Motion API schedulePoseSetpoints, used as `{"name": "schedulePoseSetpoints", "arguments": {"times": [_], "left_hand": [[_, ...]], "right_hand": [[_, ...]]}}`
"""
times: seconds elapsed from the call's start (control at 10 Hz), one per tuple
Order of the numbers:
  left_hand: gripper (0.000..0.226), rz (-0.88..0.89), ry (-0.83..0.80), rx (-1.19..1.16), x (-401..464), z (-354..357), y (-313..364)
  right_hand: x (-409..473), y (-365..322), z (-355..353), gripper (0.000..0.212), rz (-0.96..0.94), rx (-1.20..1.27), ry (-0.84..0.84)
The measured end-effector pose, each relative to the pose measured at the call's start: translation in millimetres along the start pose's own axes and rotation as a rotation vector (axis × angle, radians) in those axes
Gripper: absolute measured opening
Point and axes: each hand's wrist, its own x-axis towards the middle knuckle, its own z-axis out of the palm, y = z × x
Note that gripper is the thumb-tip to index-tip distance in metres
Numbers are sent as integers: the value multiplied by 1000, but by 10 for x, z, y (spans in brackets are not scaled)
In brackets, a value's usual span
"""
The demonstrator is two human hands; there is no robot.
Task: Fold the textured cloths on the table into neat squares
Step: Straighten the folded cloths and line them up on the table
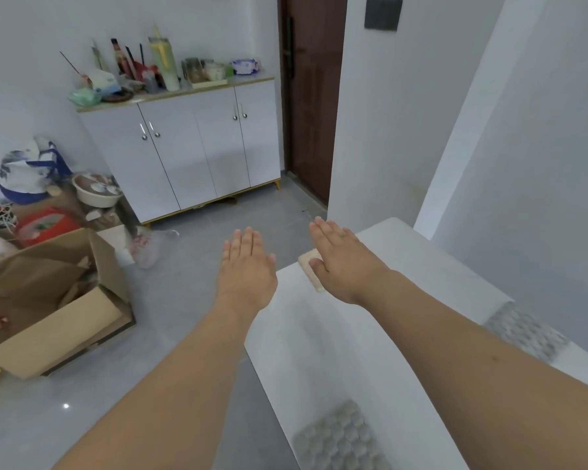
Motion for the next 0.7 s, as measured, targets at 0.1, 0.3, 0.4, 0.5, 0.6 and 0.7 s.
{"name": "schedulePoseSetpoints", "arguments": {"times": [0.1,0.3,0.4,0.5,0.6,0.7], "left_hand": [[60,2,36,-14,76,-116,-117],[60,-35,90,-18,473,-265,-685],[60,-52,116,-23,931,-290,-1037],[60,-39,89,-20,1502,-248,-1361],[60,-21,71,-24,2067,-240,-1623],[60,3,62,-24,2496,-309,-1794]], "right_hand": [[189,-125,-28,61,-26,8,-5],[777,-410,5,61,-47,6,-19],[1283,-483,29,61,-39,-11,-20],[1927,-569,111,61,-13,-24,-42],[2589,-652,119,62,3,-9,-52],[3067,-699,53,62,18,4,-40]]}}
